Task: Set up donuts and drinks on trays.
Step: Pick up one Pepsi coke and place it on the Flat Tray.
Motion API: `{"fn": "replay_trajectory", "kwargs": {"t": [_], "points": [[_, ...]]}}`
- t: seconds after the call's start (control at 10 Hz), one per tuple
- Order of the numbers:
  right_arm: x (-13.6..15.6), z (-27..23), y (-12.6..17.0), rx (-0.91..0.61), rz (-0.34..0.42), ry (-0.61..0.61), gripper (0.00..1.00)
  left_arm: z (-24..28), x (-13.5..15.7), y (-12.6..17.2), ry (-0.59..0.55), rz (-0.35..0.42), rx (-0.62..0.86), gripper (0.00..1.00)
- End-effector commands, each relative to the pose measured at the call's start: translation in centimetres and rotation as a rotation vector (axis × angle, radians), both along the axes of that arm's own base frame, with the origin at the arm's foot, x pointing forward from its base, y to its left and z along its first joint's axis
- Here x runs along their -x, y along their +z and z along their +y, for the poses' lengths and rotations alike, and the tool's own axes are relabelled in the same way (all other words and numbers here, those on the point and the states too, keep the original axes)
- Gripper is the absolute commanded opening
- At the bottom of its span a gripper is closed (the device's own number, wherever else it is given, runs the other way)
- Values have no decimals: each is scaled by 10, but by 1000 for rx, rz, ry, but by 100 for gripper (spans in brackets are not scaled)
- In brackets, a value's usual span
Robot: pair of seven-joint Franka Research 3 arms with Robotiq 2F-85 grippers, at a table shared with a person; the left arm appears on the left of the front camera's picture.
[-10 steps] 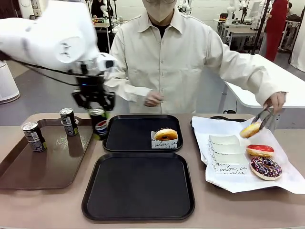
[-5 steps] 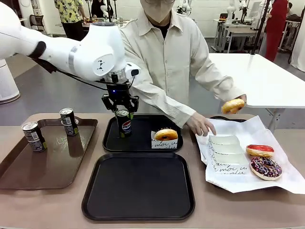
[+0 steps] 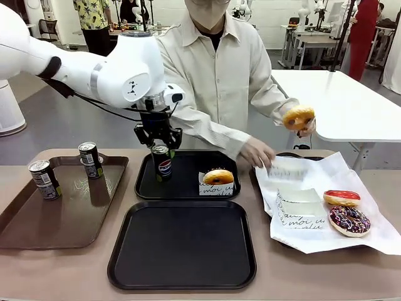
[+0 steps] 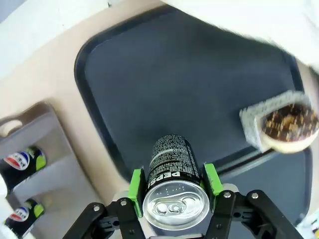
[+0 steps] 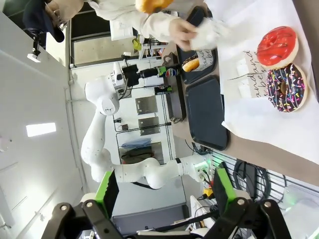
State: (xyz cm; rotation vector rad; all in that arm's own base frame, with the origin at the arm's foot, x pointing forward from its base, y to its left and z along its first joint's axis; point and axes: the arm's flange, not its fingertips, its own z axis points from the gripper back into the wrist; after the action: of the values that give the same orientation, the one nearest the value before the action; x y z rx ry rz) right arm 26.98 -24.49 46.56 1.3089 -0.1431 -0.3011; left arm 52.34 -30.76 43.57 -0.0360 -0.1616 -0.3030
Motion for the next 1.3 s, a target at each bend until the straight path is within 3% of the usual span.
{"fn": "replay_trajectory", "kwargs": {"t": [0.0, 0.2, 0.3, 0.5, 0.6, 1.2], "points": [[-1, 0, 0, -19, -17, -5, 100, 51, 60, 58, -83, 134, -30, 58], [-1, 0, 0, -19, -17, -5, 100, 99, 116, 89, -188, 169, 6, 58], [-1, 0, 0, -19, -17, -5, 100, 112, 126, 90, -177, 165, 8, 58], [-1, 0, 0, -19, -17, -5, 100, 119, 129, 90, -125, 97, 34, 58], [-1, 0, 0, -19, -17, -5, 100, 111, 134, 100, -168, 173, 5, 58], [-1, 0, 0, -19, -17, -5, 100, 111, 134, 100, -168, 173, 5, 58]]}}
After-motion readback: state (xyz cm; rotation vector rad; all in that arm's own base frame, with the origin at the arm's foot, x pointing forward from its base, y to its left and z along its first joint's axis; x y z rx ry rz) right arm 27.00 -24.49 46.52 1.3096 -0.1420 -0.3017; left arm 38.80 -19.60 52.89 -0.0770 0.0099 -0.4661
